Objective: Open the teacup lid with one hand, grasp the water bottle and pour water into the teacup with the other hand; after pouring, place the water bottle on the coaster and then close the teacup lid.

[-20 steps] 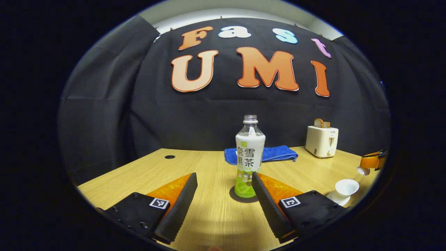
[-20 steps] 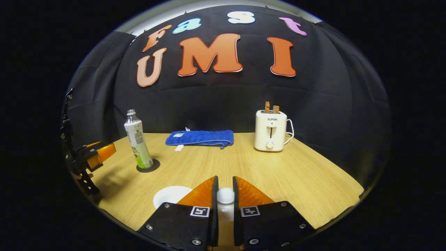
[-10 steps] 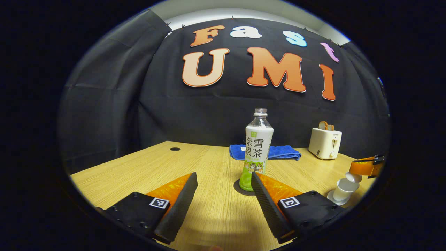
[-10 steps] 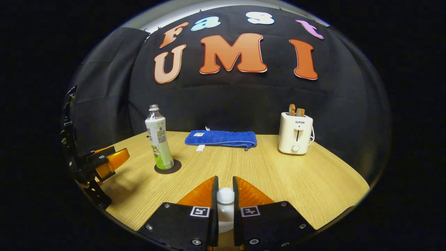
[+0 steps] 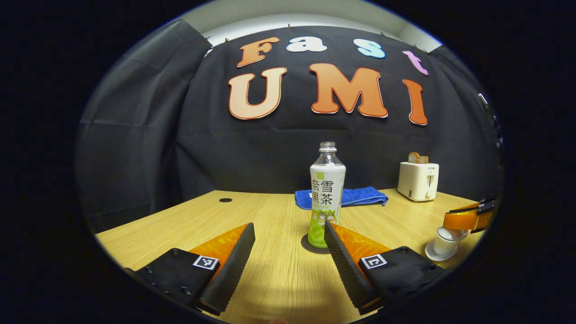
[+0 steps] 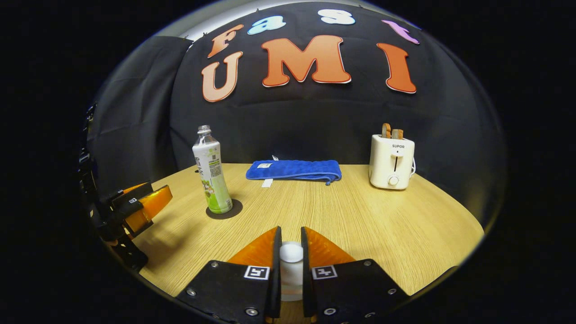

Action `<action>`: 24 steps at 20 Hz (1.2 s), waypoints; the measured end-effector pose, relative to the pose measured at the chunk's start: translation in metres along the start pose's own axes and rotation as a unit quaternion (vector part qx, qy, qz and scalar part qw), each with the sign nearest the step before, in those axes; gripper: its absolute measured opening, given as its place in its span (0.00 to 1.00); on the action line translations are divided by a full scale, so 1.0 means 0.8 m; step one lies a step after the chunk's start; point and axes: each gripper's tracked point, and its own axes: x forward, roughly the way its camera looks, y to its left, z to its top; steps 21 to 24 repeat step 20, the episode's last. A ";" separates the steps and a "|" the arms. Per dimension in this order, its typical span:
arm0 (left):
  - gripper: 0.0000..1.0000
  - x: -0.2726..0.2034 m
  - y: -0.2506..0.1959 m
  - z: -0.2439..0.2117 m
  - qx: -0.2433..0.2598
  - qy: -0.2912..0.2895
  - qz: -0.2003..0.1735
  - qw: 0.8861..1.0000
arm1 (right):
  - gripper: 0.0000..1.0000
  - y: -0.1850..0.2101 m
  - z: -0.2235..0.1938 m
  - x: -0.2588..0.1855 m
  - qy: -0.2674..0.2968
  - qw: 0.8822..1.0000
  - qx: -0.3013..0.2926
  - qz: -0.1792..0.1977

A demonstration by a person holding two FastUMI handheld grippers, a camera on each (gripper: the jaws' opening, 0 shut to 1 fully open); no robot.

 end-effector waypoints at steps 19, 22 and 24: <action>0.99 -0.002 0.003 0.002 0.006 -0.006 0.009 1.000 | 0.97 -0.123 0.016 -0.026 -0.060 0.994 -0.018 -0.095; 0.99 -0.001 0.004 0.001 0.006 -0.006 0.009 1.000 | 0.97 -0.129 0.017 -0.027 -0.067 0.992 -0.022 -0.101; 0.99 -0.001 0.004 0.001 0.006 -0.006 0.009 1.000 | 0.97 -0.129 0.017 -0.027 -0.067 0.992 -0.022 -0.101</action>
